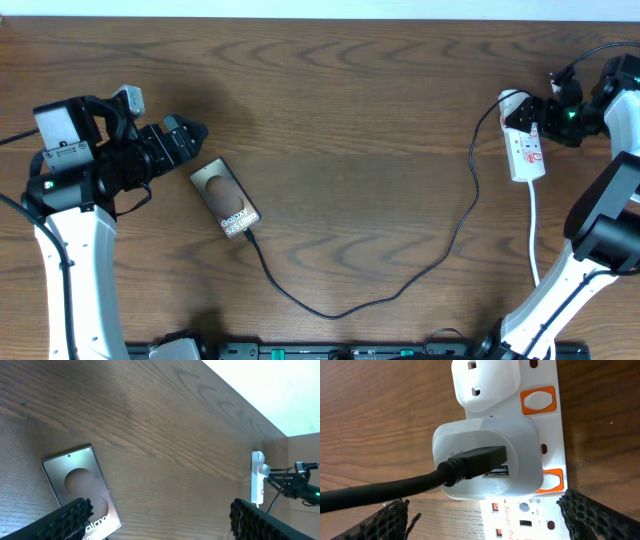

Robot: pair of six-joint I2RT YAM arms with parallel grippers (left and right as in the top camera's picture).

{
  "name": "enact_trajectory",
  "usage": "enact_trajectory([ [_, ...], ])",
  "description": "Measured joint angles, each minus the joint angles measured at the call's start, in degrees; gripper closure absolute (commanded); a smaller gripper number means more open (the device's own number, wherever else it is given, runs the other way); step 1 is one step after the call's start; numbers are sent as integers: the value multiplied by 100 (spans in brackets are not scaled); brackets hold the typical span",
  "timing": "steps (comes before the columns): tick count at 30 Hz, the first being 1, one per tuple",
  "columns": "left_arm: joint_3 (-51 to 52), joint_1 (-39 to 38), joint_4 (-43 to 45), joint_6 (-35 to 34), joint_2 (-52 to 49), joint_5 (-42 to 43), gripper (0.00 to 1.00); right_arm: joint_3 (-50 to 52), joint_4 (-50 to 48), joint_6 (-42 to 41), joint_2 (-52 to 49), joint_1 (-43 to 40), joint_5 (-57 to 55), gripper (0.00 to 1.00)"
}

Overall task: Plug charger to phone and switch on socket
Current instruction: 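Press the orange power strip switch down with the right gripper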

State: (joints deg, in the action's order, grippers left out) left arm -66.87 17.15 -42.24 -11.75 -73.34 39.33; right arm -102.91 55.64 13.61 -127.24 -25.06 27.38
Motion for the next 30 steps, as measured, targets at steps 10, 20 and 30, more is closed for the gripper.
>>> enact_trajectory([
  [10, 0, 0, 0, 0, 0, -2, 9, 0, -216, -155, -2, 199, -33, 6],
  [20, 0, 0, 0, 0, 0, -2, 9, 48, -256, -334, -2, 219, -85, 8],
  [30, 0, 0, 0, 0, 0, 0, 9, 76, -280, -417, -44, 216, 2, 8],
])
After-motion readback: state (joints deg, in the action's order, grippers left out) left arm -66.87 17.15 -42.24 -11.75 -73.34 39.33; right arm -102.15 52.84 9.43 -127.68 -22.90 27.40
